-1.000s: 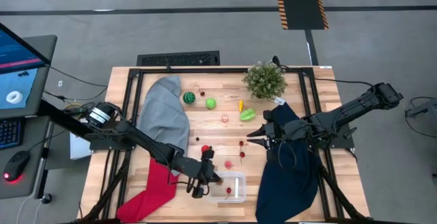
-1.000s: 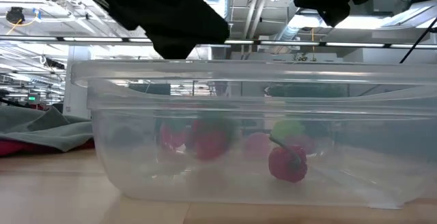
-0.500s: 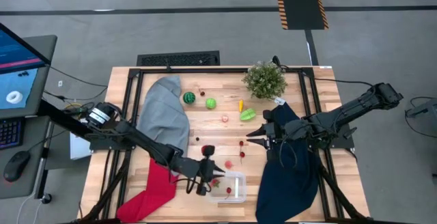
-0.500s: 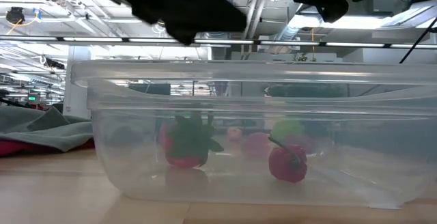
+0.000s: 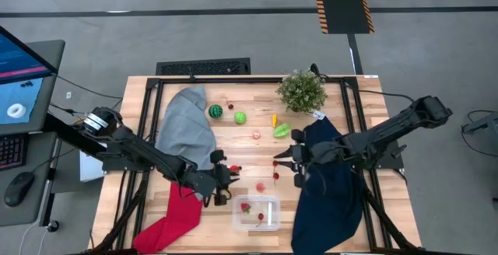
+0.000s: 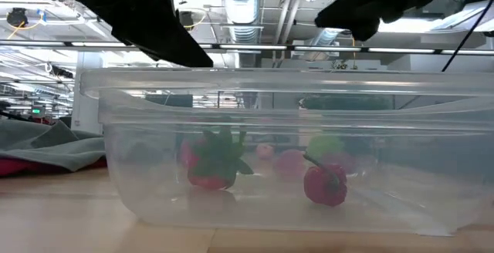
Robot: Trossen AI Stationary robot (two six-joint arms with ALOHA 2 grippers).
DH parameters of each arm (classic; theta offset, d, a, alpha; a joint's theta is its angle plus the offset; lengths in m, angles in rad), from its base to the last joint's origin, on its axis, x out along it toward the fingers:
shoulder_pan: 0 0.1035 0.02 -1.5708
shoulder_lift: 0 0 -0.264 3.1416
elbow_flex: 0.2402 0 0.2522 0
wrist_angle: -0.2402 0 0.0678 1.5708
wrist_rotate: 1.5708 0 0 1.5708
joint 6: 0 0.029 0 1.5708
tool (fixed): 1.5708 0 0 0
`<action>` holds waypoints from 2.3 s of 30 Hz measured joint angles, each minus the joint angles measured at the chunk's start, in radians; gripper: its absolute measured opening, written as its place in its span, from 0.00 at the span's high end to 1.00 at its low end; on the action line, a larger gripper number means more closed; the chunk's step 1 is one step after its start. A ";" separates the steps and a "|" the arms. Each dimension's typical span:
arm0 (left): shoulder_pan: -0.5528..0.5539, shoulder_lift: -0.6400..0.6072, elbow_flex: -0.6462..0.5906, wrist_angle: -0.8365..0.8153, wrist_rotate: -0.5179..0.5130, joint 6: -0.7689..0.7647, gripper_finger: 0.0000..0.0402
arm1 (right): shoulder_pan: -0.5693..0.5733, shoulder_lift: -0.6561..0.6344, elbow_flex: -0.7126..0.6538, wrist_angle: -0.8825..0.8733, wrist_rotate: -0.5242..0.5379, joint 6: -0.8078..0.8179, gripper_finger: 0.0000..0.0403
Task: Pick and placing Produce into tupperware
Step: Put the strawberry into the transparent bin
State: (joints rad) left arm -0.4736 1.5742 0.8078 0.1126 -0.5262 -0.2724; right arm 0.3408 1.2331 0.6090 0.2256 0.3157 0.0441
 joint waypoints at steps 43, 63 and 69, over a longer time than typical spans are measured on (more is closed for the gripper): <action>-0.037 0.135 0.003 -0.094 -0.109 -0.078 0.64 | -0.027 -0.004 0.000 -0.002 -0.004 0.009 0.77; -0.004 0.147 0.002 -0.094 -0.107 -0.080 0.64 | -0.027 -0.004 0.000 -0.004 -0.004 0.009 0.77; 0.014 0.147 0.002 -0.094 -0.068 -0.089 0.64 | -0.027 -0.004 0.000 -0.004 -0.004 0.010 0.77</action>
State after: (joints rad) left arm -0.4597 1.7214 0.8101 0.0185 -0.5944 -0.3614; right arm 0.3138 1.2289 0.6090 0.2218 0.3119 0.0536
